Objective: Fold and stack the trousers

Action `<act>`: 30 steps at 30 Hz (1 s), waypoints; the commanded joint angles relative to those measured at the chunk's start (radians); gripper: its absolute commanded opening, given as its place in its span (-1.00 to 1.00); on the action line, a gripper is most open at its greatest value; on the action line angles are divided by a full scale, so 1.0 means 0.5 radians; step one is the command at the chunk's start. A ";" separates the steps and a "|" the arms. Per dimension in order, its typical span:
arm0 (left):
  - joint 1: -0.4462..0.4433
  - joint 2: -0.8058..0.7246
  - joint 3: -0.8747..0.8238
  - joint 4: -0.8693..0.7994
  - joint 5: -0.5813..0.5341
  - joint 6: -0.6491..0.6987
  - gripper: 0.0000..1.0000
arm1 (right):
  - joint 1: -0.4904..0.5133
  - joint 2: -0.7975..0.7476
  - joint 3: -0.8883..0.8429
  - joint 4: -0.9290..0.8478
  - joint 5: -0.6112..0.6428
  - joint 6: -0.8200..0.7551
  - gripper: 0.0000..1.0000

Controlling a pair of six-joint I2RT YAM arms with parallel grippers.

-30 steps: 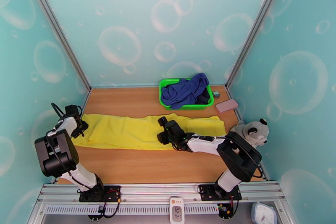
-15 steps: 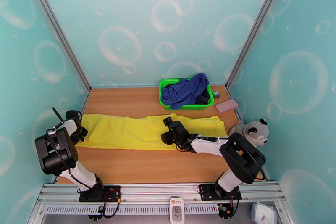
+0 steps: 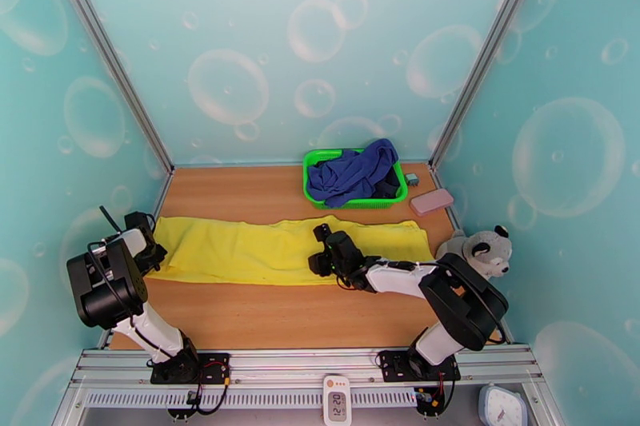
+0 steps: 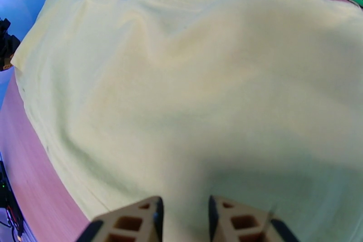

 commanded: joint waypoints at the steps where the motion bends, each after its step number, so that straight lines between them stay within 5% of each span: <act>1: 0.015 0.059 -0.033 0.012 0.030 0.003 -0.65 | -0.039 -0.070 -0.009 0.029 -0.017 0.079 -0.33; 8: 0.031 -0.111 -0.059 0.059 -0.003 -0.006 -1.00 | -0.273 -0.268 -0.331 0.236 -0.166 0.188 -0.33; 15: 0.045 -0.297 -0.091 0.146 -0.095 0.021 -1.00 | -0.455 -0.420 -0.494 0.205 -0.158 0.169 -0.33; 30: 0.180 -0.465 -0.121 0.183 -0.256 -0.013 -1.00 | -0.685 -0.240 -0.600 0.150 -0.095 0.437 -0.31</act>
